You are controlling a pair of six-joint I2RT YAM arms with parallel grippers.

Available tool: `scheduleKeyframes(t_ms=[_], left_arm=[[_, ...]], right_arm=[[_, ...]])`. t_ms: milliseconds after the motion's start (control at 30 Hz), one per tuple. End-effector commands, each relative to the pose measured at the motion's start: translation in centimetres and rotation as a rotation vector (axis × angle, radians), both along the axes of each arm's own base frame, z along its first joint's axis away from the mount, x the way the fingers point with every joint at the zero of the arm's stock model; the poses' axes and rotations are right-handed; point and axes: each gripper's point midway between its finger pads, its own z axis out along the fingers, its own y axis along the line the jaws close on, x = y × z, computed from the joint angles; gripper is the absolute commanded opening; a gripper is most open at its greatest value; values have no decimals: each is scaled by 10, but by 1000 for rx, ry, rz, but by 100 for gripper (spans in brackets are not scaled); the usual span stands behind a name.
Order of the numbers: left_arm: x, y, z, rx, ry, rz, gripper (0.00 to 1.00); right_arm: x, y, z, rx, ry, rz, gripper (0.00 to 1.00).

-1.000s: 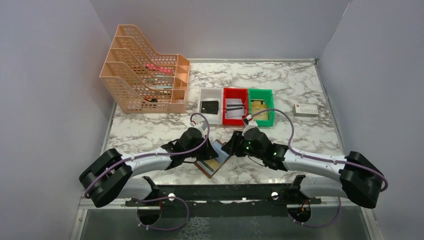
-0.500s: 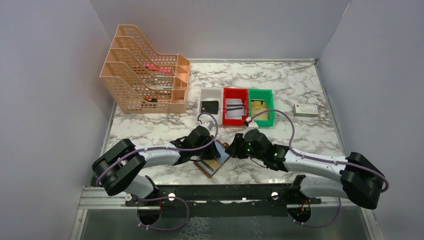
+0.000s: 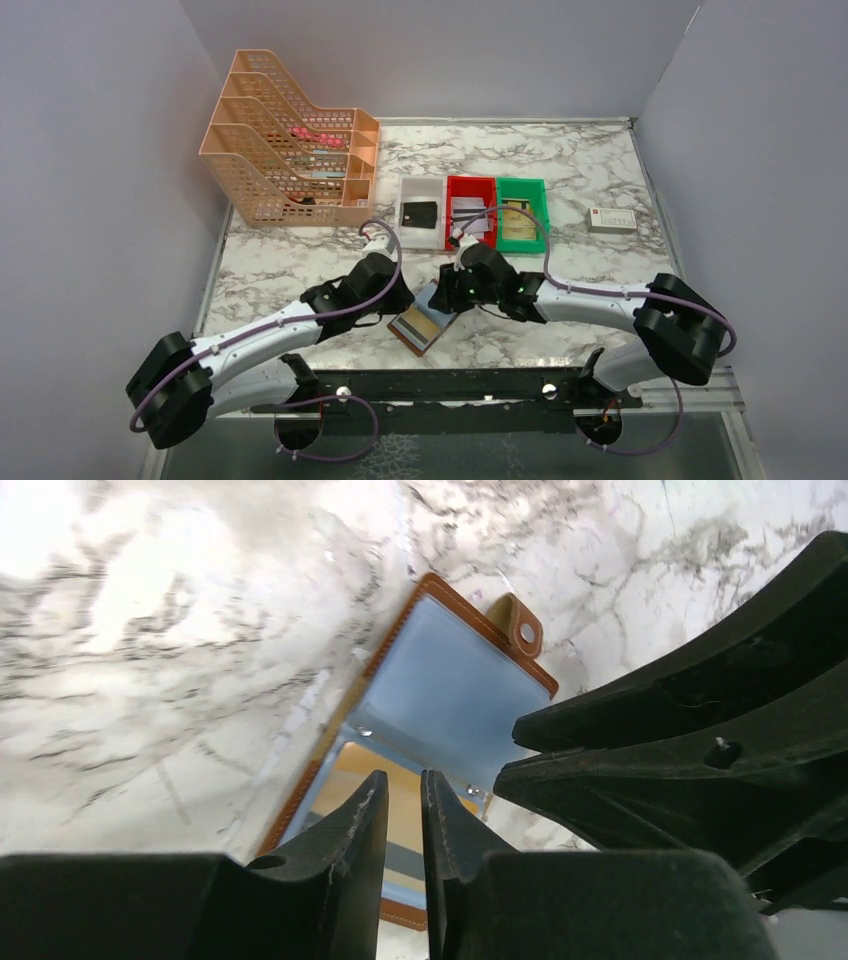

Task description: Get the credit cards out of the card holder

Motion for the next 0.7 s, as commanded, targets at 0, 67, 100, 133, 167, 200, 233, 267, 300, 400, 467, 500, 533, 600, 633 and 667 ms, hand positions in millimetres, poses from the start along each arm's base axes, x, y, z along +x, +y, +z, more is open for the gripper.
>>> scheduleKeyframes(t_ms=[0,67,100,133,167,200,233,267,300,400,467,500,533,600,633,667], left_arm=[[3,36,7,85,-46,116,23],[0,41,13,62,-56,138,23],[-1,43,14,53,-58,148,24],[-2,45,15,40,-60,155,24],[-4,46,16,27,-62,161,25],[-5,48,16,17,-63,165,26],[-6,49,17,11,-64,167,27],[-8,50,17,7,-64,166,28],[-9,50,16,4,-62,162,29],[-15,48,14,0,-42,131,32],[-22,44,9,0,-11,97,33],[-24,42,7,0,2,83,34],[-27,41,3,1,20,68,34],[-33,37,-2,-1,50,39,36],[-35,35,-3,-3,59,27,36],[-36,33,-3,-7,65,17,37]], right_arm=[[-2,23,8,14,-35,144,36],[1,28,1,-12,-31,167,36],[2,29,-3,-29,-27,177,36],[3,31,-8,-44,-20,187,37],[4,34,-13,-57,-14,197,37],[5,36,-17,-69,-6,203,38],[9,36,-23,-96,2,190,38],[13,34,-29,-126,10,167,38],[17,31,-34,-153,12,136,38],[30,10,-46,-234,4,1,38],[29,-6,-53,-264,12,-71,38],[27,-12,-56,-268,23,-104,38],[24,-17,-58,-264,37,-127,38],[15,-23,-64,-237,79,-156,38],[9,-25,-66,-217,103,-163,38],[4,-28,-69,-204,126,-178,38]])
